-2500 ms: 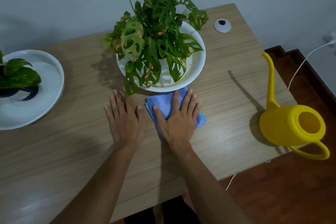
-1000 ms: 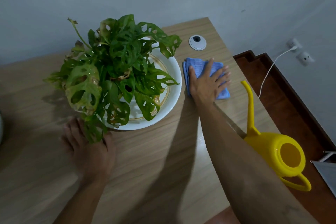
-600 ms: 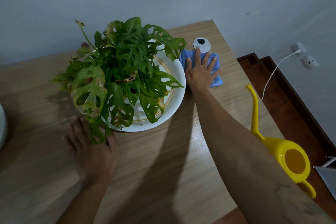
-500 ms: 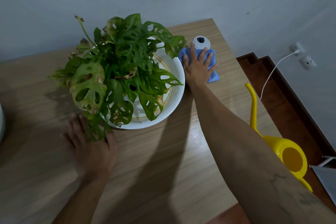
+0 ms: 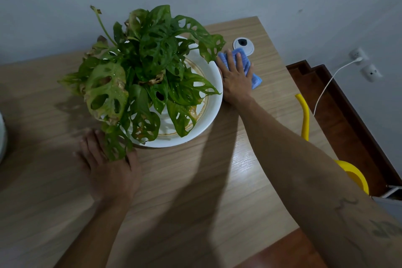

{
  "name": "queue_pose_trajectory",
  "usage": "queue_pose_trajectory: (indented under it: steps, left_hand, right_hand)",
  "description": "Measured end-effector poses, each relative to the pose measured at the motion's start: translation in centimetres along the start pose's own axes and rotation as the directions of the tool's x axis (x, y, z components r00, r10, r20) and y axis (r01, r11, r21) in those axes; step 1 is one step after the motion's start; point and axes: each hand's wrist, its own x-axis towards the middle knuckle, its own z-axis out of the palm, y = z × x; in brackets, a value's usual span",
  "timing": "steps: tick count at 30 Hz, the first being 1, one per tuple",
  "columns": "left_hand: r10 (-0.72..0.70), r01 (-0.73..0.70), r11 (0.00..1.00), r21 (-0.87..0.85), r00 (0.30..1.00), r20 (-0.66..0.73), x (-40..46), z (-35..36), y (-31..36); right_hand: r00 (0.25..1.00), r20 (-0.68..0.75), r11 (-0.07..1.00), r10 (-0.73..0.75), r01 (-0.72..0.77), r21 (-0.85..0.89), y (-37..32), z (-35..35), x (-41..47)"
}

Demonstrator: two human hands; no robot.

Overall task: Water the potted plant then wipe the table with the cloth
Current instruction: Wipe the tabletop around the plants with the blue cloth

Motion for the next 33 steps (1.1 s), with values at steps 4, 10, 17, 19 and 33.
queue_pose_trajectory:
  steps: [4,10,17,19,33]
  left_hand:
    - [-0.005,0.005,1.0,-0.017,1.0,-0.002,0.0,0.1,0.0]
    - [-0.007,0.006,0.998,-0.061,1.0,-0.01,0.0,0.1,0.0]
    - [-0.03,0.029,0.996,-0.082,0.999,-0.013,0.0,0.2,0.0]
    - [-0.027,0.027,0.998,-0.054,0.999,-0.017,0.0,0.2,-0.1]
    - [-0.039,0.033,0.997,0.075,0.996,0.083,-0.2,0.0,-0.3]
  right_hand:
    - [1.0,-0.011,1.0,-0.007,0.007,-0.002,0.0,0.2,-0.7]
    - [1.0,-0.004,1.0,0.018,-0.018,0.015,-0.3,0.3,-2.3]
    - [0.999,-0.011,0.999,0.042,-0.042,0.015,-0.8,0.6,-4.8]
    - [0.999,-0.012,0.999,0.051,-0.05,0.017,-1.0,0.7,-5.5]
    - [0.986,-0.088,0.987,0.142,-0.133,0.095,-2.7,1.8,-11.7]
